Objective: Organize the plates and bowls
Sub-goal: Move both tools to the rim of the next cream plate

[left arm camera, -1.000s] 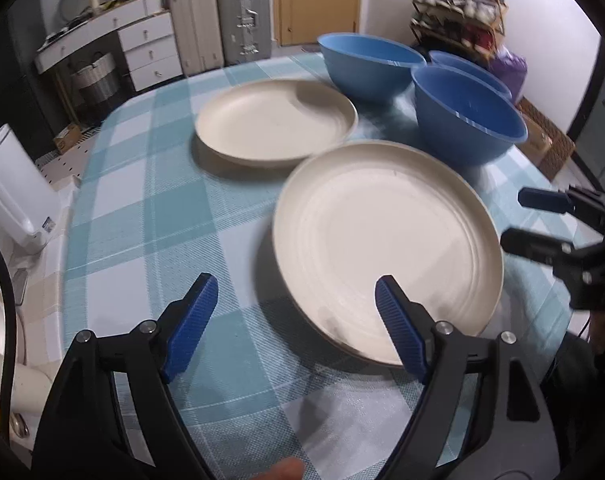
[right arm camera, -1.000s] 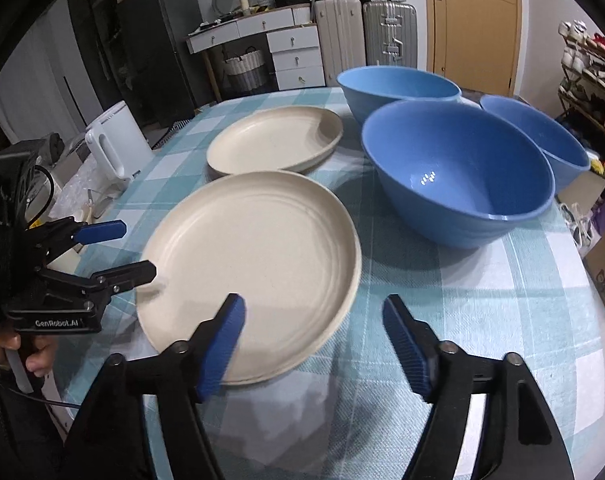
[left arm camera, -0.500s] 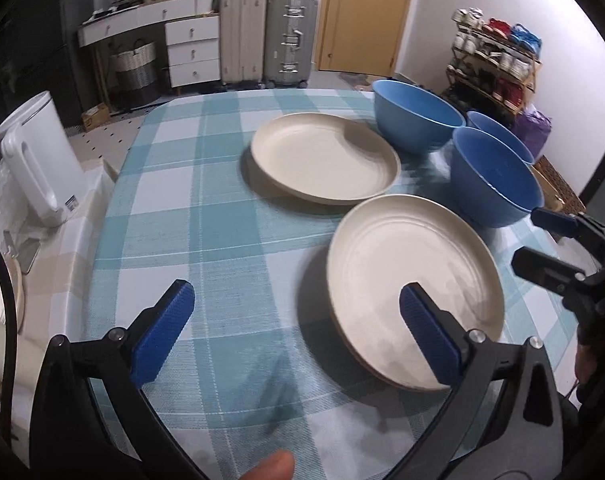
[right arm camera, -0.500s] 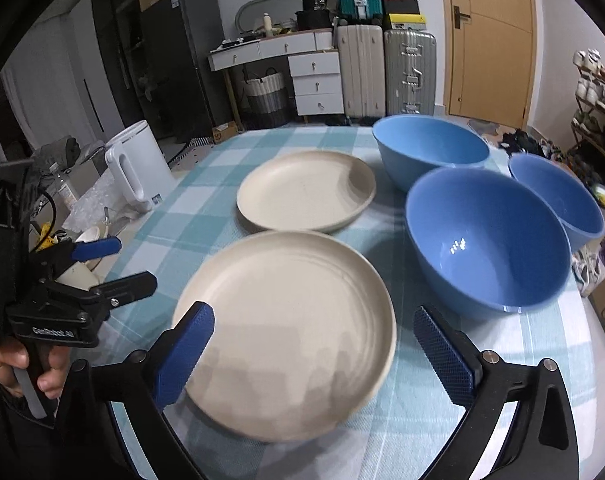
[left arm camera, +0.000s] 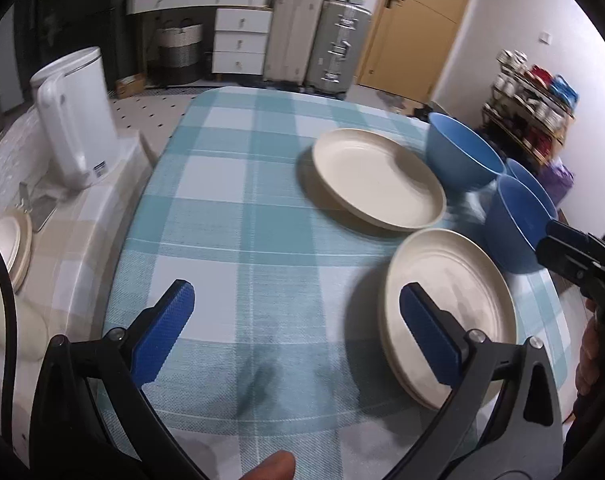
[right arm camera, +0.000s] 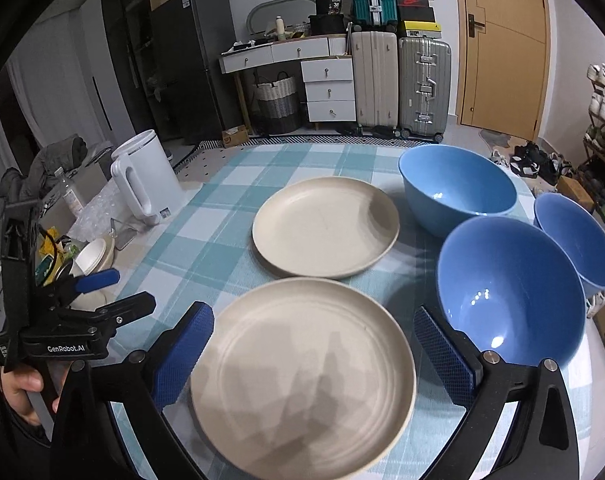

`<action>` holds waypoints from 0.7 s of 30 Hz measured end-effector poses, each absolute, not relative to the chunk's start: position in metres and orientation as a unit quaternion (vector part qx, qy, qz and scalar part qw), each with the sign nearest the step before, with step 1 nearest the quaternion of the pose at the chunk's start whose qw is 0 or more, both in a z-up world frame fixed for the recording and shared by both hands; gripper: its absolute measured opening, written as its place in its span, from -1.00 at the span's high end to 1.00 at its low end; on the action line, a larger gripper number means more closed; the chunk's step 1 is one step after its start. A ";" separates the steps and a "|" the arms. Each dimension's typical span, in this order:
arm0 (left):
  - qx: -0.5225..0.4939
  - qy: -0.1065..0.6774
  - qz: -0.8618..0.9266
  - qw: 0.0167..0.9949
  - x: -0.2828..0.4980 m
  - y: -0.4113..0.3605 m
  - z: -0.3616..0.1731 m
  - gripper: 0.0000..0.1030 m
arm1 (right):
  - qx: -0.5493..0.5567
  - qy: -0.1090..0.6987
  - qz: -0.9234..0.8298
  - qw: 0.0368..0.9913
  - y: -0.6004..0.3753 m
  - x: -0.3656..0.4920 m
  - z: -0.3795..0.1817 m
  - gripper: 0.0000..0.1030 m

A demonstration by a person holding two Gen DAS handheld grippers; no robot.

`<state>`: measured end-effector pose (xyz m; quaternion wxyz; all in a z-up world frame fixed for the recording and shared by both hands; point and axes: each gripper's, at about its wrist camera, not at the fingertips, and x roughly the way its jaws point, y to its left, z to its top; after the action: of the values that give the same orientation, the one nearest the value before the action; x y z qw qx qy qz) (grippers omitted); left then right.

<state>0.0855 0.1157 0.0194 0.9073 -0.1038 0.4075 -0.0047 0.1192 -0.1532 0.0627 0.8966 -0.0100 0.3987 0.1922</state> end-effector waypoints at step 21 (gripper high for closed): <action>-0.148 0.432 0.052 0.888 0.149 0.131 0.006 -0.99 | 0.028 0.448 0.199 0.871 -0.140 0.213 0.040 -0.98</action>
<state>0.1486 0.1308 0.0061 0.8880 -0.1480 0.4321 0.0523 0.2133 -0.1398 0.0399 0.8712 0.0284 0.4479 0.1990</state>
